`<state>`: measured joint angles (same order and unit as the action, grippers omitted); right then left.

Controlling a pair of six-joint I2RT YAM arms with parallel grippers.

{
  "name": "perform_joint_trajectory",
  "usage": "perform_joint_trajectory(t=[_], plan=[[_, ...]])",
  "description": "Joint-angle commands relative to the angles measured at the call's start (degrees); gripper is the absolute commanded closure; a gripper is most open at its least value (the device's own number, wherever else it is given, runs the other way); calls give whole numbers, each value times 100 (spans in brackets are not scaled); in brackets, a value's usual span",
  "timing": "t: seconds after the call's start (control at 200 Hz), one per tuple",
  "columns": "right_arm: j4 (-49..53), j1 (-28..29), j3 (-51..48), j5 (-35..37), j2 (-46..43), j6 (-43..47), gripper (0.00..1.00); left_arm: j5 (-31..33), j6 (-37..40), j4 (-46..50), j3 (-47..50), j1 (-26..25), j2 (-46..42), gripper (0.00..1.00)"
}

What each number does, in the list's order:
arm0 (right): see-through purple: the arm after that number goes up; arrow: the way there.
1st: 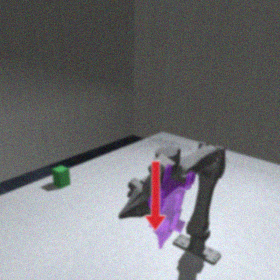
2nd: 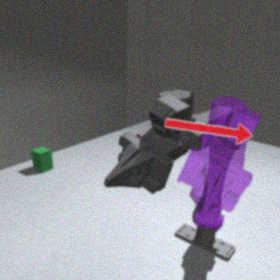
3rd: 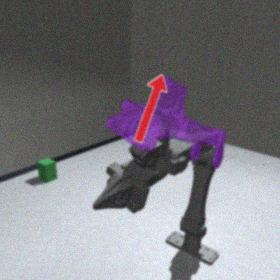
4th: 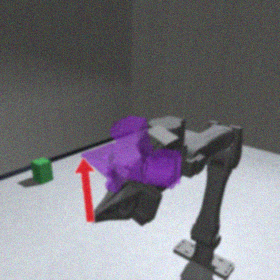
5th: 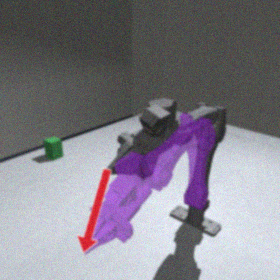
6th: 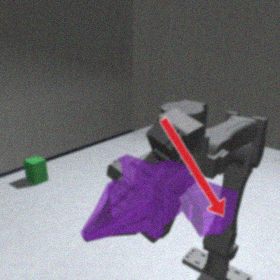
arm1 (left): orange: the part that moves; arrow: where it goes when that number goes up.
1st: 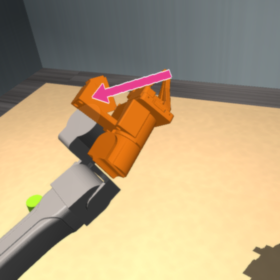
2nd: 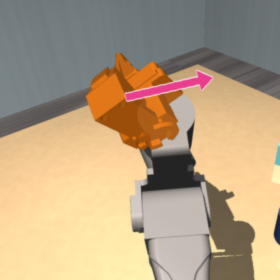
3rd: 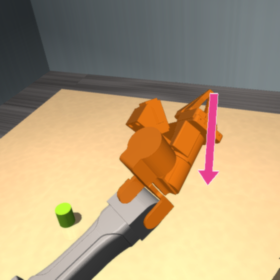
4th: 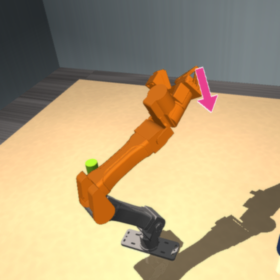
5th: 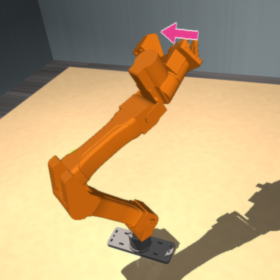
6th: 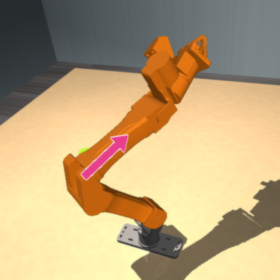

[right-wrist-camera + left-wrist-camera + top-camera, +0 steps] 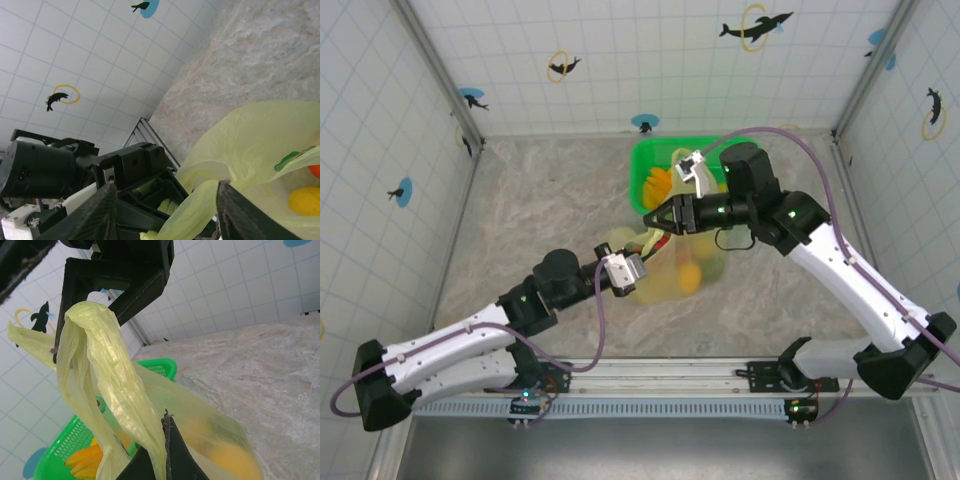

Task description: Place the fake fruits into the plastic bag and tie a complex knot

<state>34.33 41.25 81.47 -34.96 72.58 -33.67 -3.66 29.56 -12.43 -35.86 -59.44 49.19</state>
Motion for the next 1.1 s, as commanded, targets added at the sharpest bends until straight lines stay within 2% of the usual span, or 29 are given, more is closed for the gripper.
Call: perform_joint_trajectory(t=[0.0,0.535,0.576,0.801,0.831,0.896,0.946,0.986,1.026,1.096], plan=[[344,-8,197,-70,-94,80,51,-31,146,13,-182,38,38,100],[559,-14,-124,-55,-267,133,55,8,170,39,-254,43,185,100],[549,-13,-127,-55,-265,132,58,-9,173,51,-247,46,192,100],[455,-31,32,-15,-111,124,98,-14,181,168,-316,38,252,100],[476,-30,78,-20,-82,145,100,-12,169,199,-323,38,257,100],[554,-73,262,-9,-14,218,100,55,84,223,-351,42,236,85],[645,-142,477,-11,49,306,100,130,22,245,-380,38,177,63],[717,-239,657,-35,108,388,100,178,-30,249,-398,38,109,51],[741,-341,829,-99,162,458,100,199,-83,267,-441,38,18,43],[651,-492,1036,-213,235,493,100,198,-180,319,-522,66,-137,37]])
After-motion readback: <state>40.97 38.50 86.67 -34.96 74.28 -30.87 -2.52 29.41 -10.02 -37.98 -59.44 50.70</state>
